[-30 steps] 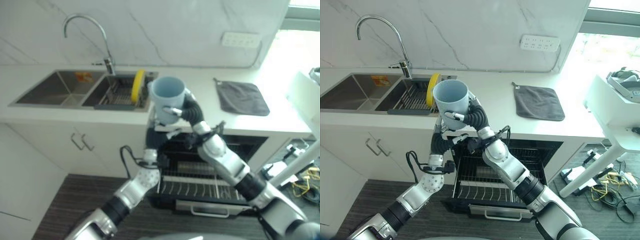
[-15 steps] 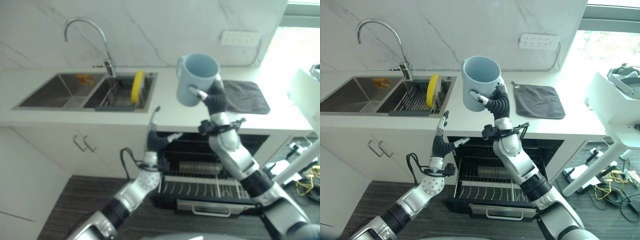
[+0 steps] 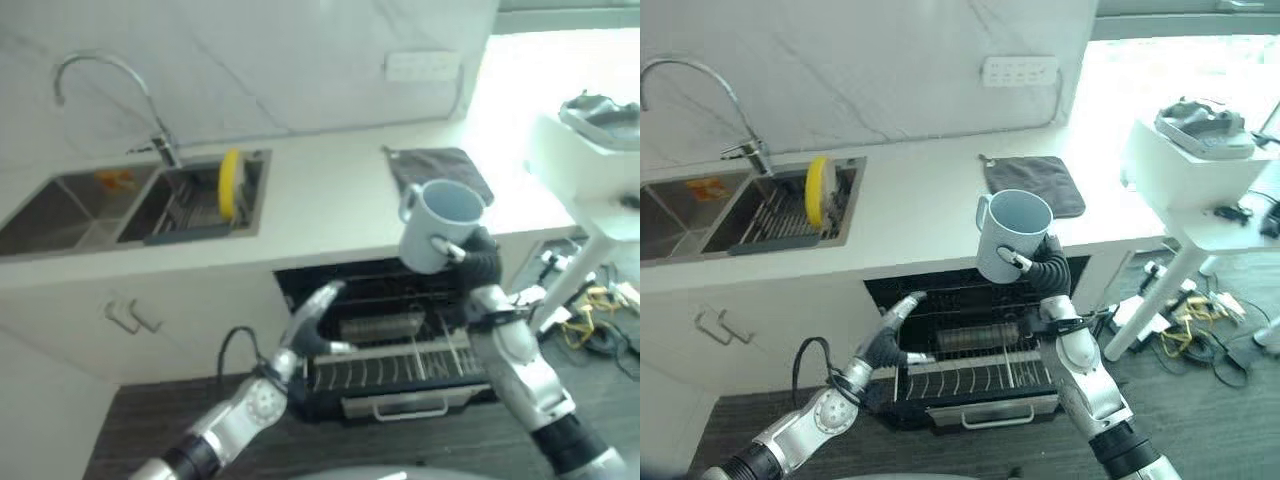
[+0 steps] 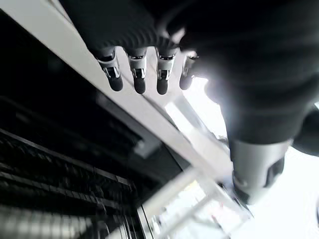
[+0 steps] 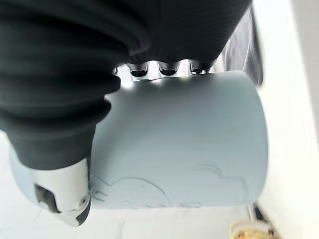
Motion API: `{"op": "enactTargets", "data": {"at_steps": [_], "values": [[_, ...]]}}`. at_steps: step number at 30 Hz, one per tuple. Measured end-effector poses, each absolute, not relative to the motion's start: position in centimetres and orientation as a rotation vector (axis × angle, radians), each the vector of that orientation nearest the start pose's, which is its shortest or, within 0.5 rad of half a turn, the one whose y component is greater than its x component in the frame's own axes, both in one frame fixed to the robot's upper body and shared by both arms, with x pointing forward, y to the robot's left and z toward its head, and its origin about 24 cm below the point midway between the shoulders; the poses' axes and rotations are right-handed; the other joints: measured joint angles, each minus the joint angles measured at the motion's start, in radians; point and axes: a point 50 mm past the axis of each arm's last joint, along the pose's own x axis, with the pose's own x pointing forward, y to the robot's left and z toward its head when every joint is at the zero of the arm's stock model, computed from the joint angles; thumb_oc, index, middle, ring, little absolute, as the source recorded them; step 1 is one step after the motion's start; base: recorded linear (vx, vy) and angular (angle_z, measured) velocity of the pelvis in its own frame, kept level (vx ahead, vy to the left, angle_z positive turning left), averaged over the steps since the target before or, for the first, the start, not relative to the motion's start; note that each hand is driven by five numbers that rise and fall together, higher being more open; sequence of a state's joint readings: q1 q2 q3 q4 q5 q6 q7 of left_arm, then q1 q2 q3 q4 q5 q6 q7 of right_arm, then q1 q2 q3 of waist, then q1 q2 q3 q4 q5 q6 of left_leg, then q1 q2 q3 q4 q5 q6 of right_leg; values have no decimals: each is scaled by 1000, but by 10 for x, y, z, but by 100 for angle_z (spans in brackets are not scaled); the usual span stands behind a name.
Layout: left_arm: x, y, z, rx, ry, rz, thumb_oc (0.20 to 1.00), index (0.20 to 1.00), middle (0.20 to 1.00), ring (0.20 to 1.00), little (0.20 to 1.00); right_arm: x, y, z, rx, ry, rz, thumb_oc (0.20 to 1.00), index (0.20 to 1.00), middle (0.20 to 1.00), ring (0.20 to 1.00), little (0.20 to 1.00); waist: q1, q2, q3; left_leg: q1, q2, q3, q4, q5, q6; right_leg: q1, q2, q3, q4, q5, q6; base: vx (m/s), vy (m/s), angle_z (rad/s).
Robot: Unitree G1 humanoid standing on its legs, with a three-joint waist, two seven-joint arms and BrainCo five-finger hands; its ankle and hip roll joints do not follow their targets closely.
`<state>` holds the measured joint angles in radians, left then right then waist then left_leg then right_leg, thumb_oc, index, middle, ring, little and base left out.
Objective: Place the dishes in the dishwasher.
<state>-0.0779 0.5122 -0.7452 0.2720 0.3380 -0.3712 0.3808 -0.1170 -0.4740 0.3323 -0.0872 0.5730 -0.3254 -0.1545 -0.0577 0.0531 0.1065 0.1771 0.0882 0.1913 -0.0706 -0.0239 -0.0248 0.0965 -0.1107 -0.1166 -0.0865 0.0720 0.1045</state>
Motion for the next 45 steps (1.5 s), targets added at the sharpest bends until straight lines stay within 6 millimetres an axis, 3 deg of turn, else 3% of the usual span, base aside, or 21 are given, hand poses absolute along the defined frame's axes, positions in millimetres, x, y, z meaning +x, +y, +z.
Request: {"op": "enactTargets", "data": {"at_steps": [4,7,10,12,15,17,19,23,25,30,34,45], "values": [[193,101,-33,797,-186,-635,1000,1000,1000,1000,1000,258,-160,105,184,-340,235,200,200,200,200,200,-49,2,28,0,1,34,1,-2,1,-21,2,29,3,1,-6,-3,8,-23],[191,105,-41,849,-175,-640,1000,1000,1000,1000,1000,248,-175,88,165,-278,219,200,200,200,200,200,-64,-3,63,-11,-1,48,4,-2,1,-60,3,52,37,0,-3,-63,-34,-20],[212,101,-26,939,-287,-674,1000,1000,1000,1000,1000,250,-188,66,116,-212,193,200,200,200,200,200,-70,-17,125,-93,0,63,59,-6,7,-180,-6,67,147,-32,1,-210,-93,-9],[232,97,-20,1061,-362,-734,1000,1000,1000,1000,1000,265,-192,56,62,-175,198,200,200,200,200,200,-72,-13,180,-158,-4,65,94,-5,6,-243,-14,78,184,-38,-7,-169,-6,-9],[242,94,-13,1110,-404,-714,1000,1000,1000,1000,1000,279,-190,70,32,-228,223,200,200,200,200,200,-80,21,233,-174,-3,63,97,2,2,-258,-11,79,185,-26,-11,-188,-11,-5],[254,88,-7,1131,-424,-672,1000,1000,1000,1000,1000,310,-189,82,-23,-245,224,200,200,200,200,200,-71,38,265,-186,-2,56,107,3,1,-262,-11,75,186,-21,-16,-113,-10,6],[260,88,-10,1160,-408,-648,1000,1000,1000,1000,1000,328,-180,92,-76,-255,252,200,200,200,200,200,-62,52,272,-192,-1,46,108,4,-1,-263,-12,67,186,-22,-17,-104,-2,11],[268,99,-15,1250,-372,-565,1000,1000,1000,1000,1000,345,-157,117,-110,-322,302,200,200,200,200,200,-26,61,278,-205,-1,33,108,6,-1,-272,-12,51,196,-14,-19,-129,-13,12],[275,104,-13,1287,-368,-527,1000,1000,1000,1000,1000,355,-160,125,-133,-328,274,200,200,200,200,200,5,61,281,-233,-4,26,113,8,-1,-300,-17,46,204,-14,-19,-170,-17,10],[288,105,-2,1362,-438,-479,1000,1000,1000,1000,1000,368,-168,121,-160,-270,216,200,200,200,200,200,40,47,338,-302,-8,1,146,12,-2,-353,-26,26,234,-15,-20,-110,-32,16],[294,113,-2,1426,-432,-466,1000,1000,1000,1000,1000,374,-166,134,-143,-300,189,200,200,200,200,200,43,46,361,-318,-5,-17,146,20,-5,-357,-29,7,233,-13,-23,-68,-15,10],[296,115,5,1451,-483,-488,1000,1000,1000,1000,1000,386,-183,129,-167,-208,47,200,200,200,200,200,46,48,363,-325,-7,-19,141,21,-7,-361,-34,-3,232,-13,-23,-8,3,1]]}}
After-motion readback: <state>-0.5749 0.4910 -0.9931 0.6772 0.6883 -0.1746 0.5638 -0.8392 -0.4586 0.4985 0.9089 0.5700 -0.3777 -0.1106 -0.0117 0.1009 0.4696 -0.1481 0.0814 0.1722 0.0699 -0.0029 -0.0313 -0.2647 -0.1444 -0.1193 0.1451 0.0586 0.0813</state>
